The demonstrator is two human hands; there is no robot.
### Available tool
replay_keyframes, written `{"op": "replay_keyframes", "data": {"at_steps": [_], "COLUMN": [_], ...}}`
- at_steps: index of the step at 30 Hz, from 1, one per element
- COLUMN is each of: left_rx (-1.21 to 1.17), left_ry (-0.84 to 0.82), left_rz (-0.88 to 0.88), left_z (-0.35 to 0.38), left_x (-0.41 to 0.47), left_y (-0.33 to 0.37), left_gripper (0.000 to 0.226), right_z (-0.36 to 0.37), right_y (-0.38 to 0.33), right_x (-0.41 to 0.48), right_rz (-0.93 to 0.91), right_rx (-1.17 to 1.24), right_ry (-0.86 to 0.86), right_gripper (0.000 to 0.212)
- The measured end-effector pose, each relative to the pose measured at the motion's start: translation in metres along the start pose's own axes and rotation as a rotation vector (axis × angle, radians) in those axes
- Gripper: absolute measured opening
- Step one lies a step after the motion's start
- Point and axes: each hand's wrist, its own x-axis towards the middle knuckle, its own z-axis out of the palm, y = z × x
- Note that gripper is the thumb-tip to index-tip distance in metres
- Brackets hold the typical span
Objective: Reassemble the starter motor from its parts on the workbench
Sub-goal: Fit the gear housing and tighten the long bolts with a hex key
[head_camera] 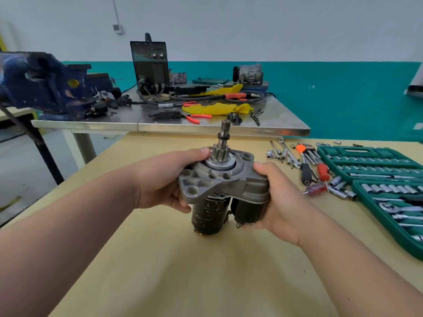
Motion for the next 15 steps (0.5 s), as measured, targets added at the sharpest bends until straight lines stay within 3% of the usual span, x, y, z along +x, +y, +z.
{"op": "replay_keyframes", "data": {"at_steps": [6, 10, 13, 15], "left_rx": [-0.192, -0.352, -0.422, -0.46], "left_ry": [-0.027, -0.028, 0.026, 0.076], "left_rz": [0.091, 0.133, 0.147, 0.143], "left_z": [-0.009, -0.01, -0.014, -0.018], "left_x": [0.001, 0.006, 0.003, 0.004], "left_y": [-0.01, -0.024, -0.036, -0.04], "left_gripper": [0.03, 0.034, 0.036, 0.035], "right_z": [0.017, 0.019, 0.032, 0.042], "right_y": [-0.016, -0.029, -0.039, -0.05], "right_x": [0.005, 0.018, 0.015, 0.015], "right_rz": [-0.035, -0.014, -0.045, -0.2], "right_rx": [-0.151, -0.278, -0.523, -0.819], "right_ry": [0.055, 0.056, 0.079, 0.125], "right_gripper": [0.033, 0.036, 0.039, 0.042]}}
